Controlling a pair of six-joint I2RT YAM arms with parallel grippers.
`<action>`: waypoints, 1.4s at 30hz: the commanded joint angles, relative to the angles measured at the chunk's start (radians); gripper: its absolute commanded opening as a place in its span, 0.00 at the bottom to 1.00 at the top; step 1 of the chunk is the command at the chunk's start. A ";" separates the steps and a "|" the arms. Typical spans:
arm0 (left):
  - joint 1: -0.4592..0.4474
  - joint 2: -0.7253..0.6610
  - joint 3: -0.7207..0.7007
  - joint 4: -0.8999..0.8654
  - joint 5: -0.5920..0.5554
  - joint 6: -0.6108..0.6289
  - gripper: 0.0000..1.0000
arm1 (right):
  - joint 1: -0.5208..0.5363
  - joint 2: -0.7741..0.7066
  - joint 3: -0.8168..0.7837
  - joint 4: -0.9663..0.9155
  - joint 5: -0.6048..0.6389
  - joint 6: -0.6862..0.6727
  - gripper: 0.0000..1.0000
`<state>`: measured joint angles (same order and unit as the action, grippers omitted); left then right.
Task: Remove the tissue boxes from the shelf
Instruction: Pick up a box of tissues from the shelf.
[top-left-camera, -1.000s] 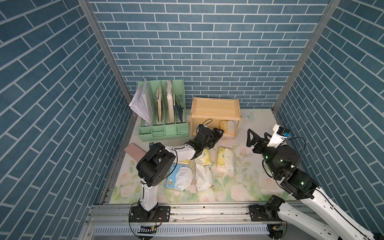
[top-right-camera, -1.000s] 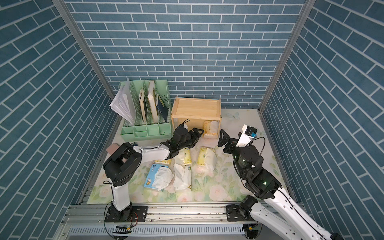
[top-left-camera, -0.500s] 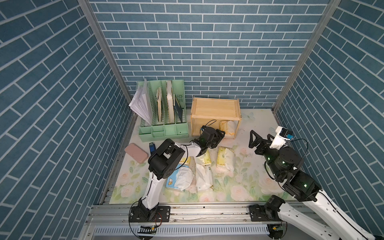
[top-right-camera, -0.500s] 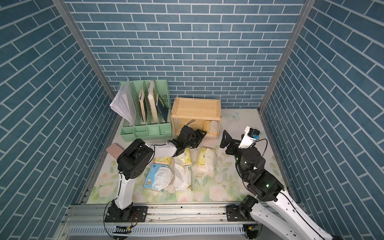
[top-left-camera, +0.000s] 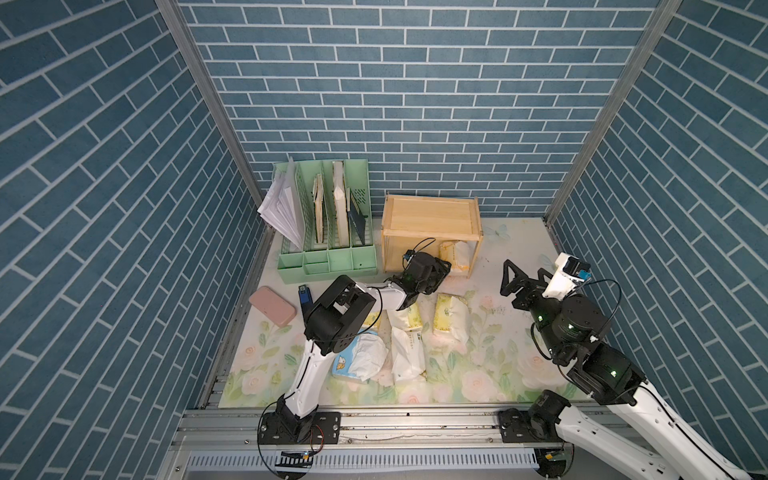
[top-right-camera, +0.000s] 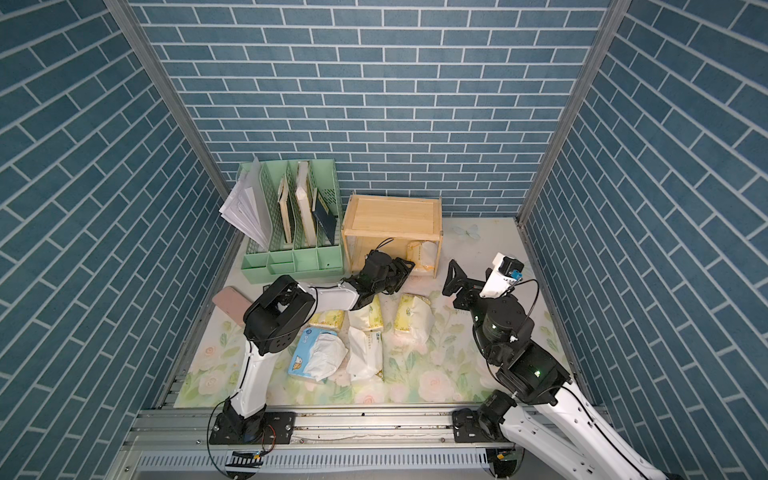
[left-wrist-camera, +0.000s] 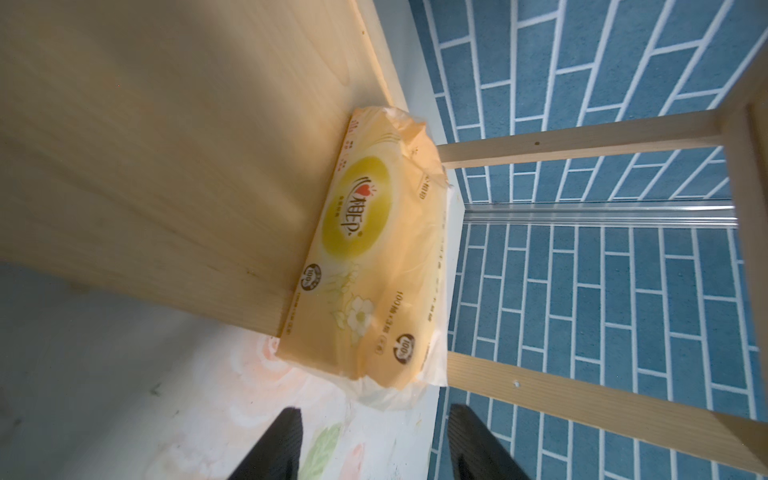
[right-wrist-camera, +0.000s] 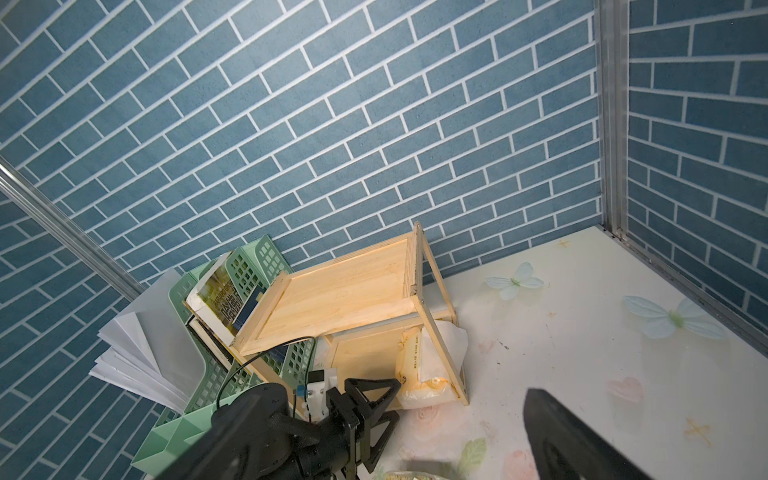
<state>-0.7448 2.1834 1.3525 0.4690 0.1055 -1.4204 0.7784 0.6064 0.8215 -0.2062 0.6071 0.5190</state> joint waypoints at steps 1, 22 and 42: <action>-0.004 0.029 0.033 0.006 -0.008 -0.007 0.59 | -0.002 -0.010 -0.013 0.007 0.024 -0.010 1.00; -0.007 0.094 0.092 -0.023 -0.049 -0.013 0.46 | -0.001 -0.013 -0.035 0.027 0.022 -0.002 0.99; -0.012 0.008 0.023 -0.018 -0.074 0.036 0.00 | -0.001 -0.017 -0.049 0.031 0.023 0.009 0.99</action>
<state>-0.7502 2.2425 1.4017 0.4610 0.0483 -1.4082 0.7784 0.6006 0.7841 -0.1974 0.6140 0.5194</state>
